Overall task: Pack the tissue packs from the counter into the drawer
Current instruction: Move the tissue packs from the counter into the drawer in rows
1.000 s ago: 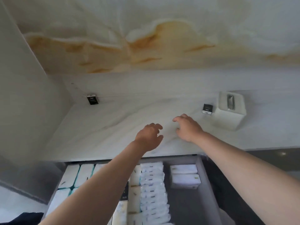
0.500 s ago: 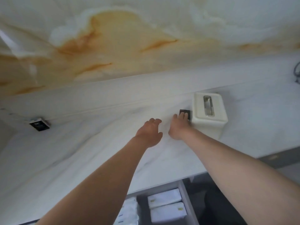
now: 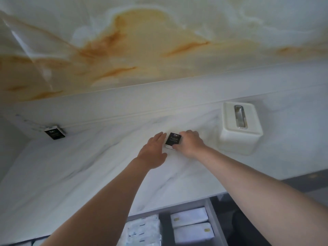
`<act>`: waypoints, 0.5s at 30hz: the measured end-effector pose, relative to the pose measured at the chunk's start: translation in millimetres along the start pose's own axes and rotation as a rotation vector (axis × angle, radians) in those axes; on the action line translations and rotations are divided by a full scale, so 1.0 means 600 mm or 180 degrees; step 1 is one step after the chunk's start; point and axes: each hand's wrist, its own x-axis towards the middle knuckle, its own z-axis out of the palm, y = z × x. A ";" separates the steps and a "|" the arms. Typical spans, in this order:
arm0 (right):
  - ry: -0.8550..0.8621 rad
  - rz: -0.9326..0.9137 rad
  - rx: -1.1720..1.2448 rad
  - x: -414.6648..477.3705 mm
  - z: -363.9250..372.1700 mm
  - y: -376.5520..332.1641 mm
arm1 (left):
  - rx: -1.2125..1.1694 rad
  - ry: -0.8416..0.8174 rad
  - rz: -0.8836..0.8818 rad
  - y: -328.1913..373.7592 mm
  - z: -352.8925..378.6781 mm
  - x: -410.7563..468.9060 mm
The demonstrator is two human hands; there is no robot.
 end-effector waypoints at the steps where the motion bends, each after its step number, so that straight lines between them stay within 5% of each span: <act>1: -0.0064 -0.0090 0.0021 0.000 0.005 -0.007 | -0.0053 0.0016 -0.0008 -0.006 -0.002 -0.005; 15: -0.0964 -0.1631 0.0101 0.018 0.100 -0.252 | -0.0433 0.0604 -0.0716 -0.210 -0.076 -0.128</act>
